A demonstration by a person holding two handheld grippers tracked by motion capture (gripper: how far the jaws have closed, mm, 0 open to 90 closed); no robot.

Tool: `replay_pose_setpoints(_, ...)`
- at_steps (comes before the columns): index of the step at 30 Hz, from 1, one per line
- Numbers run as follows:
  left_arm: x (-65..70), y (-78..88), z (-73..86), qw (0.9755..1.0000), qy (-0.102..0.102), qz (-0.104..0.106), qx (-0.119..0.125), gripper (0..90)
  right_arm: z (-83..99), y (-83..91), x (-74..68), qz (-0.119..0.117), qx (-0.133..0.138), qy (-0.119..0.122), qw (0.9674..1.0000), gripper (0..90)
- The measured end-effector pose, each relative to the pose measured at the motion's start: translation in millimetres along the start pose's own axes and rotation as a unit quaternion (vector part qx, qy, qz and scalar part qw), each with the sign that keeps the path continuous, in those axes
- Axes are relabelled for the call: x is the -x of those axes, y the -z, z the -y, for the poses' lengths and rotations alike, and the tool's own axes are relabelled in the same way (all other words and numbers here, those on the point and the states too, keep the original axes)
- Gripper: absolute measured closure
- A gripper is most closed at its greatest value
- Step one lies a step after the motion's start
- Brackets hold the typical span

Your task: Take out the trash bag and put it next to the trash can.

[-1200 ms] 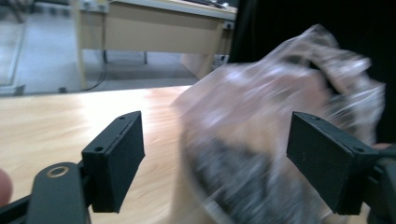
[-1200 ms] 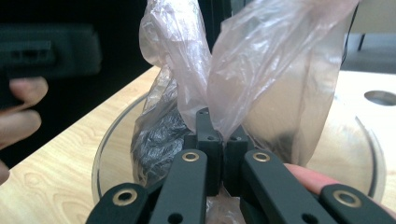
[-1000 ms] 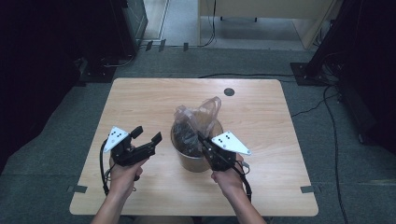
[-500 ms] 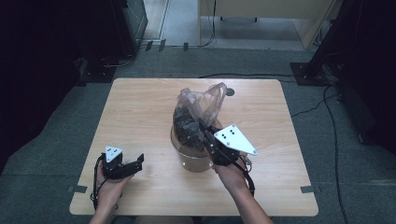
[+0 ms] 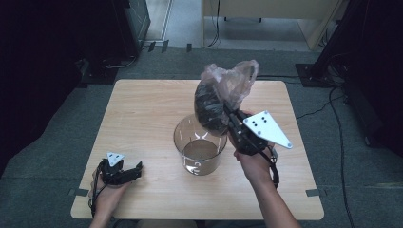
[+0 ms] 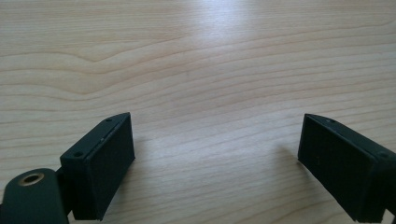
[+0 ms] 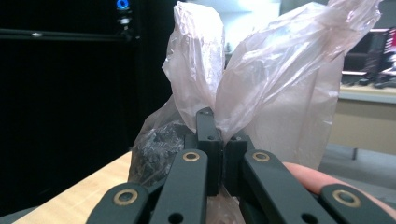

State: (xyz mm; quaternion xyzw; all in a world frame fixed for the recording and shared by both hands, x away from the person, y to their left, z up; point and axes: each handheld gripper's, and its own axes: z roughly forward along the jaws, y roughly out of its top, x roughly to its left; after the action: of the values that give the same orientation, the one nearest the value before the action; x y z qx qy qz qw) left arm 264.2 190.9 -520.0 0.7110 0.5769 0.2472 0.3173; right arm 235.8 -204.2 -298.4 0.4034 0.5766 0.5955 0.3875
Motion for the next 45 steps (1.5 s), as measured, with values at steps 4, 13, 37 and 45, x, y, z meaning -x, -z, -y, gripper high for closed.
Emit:
replay_pose_setpoints(4, -5.8, 0.4, 0.1, 1.0000, 0.004, -0.002, 0.000, 10.7, -3.7, -0.6, 19.6, 0.031, 0.000, 0.007, 0.9995, 90.0)
replay_pose_setpoints(13, -3.7, -0.4, -0.2, 0.9999, -0.002, -0.010, -0.002, 11.0, 37.0, -24.2, 53.0, 0.092, -0.048, 0.004, 0.9946, 90.0)
replay_pose_setpoints(37, -3.8, -0.5, -0.2, 0.9999, -0.002, -0.010, -0.002, 11.0, 152.0, -90.6, 88.6, -0.058, -0.148, -0.060, 0.9854, 70.0)
replay_pose_setpoints(45, -3.9, -1.1, -0.7, 0.9999, -0.001, -0.010, -0.001, 11.0, 160.9, -63.2, 105.0, -0.088, -0.147, -0.063, 0.9832, 35.8)
